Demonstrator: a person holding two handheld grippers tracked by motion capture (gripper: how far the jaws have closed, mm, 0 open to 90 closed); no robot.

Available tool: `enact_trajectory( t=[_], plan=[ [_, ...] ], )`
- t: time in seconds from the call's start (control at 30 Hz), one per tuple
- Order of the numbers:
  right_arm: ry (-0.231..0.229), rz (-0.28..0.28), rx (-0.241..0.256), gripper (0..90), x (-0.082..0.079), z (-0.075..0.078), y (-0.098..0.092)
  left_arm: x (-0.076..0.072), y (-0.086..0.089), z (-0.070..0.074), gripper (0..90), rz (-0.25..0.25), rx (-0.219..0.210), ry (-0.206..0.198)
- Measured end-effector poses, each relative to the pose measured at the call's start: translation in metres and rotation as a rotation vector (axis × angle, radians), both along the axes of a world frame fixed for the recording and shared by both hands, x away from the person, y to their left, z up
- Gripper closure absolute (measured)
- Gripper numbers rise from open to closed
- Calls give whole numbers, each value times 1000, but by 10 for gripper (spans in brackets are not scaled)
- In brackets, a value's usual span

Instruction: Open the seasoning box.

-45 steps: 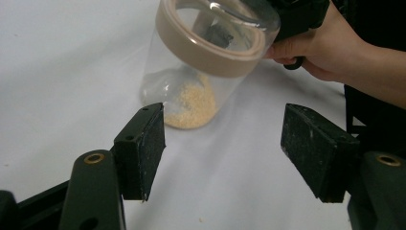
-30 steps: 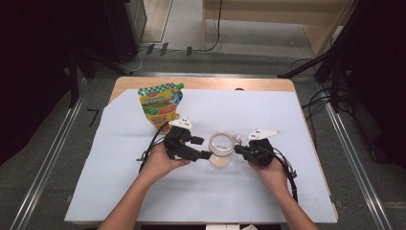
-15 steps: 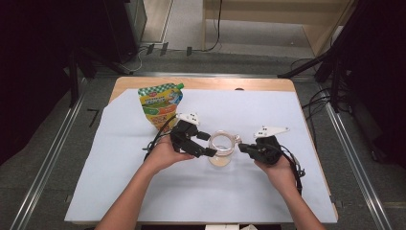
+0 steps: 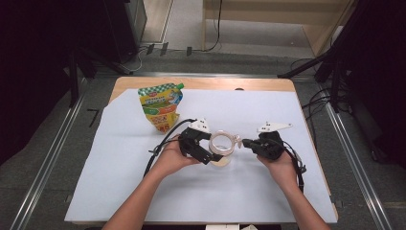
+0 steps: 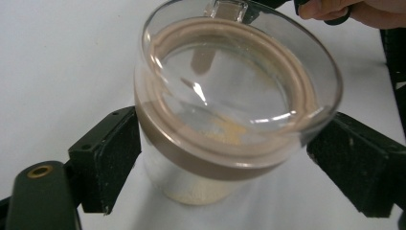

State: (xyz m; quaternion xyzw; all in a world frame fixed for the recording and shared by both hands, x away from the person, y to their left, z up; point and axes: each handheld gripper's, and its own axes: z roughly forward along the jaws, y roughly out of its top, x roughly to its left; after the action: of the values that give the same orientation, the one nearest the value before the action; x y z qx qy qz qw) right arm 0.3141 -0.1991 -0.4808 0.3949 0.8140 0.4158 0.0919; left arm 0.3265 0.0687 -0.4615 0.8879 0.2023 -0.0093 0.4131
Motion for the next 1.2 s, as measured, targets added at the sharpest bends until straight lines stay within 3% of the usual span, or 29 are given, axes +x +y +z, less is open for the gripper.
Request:
enact_trajectory(
  t=[0.17, 0.5, 0.67, 1.2],
  plan=[
    [16, 2, 3, 900, 7, -8, 5, -1, -2, 0, 110, 20, -10, -9],
    [14, -8, -1, 900, 7, -9, 7, -4, -3, 1, 107, 37, -16, -17],
    [14, -14, -3, 900, 6, -9, 8, -7, -4, 5, 112, 39, -5, -56],
    [14, -17, -5, 900, 5, -9, 8, -6, -4, 14, 119, 33, -1, -64]
  ],
)
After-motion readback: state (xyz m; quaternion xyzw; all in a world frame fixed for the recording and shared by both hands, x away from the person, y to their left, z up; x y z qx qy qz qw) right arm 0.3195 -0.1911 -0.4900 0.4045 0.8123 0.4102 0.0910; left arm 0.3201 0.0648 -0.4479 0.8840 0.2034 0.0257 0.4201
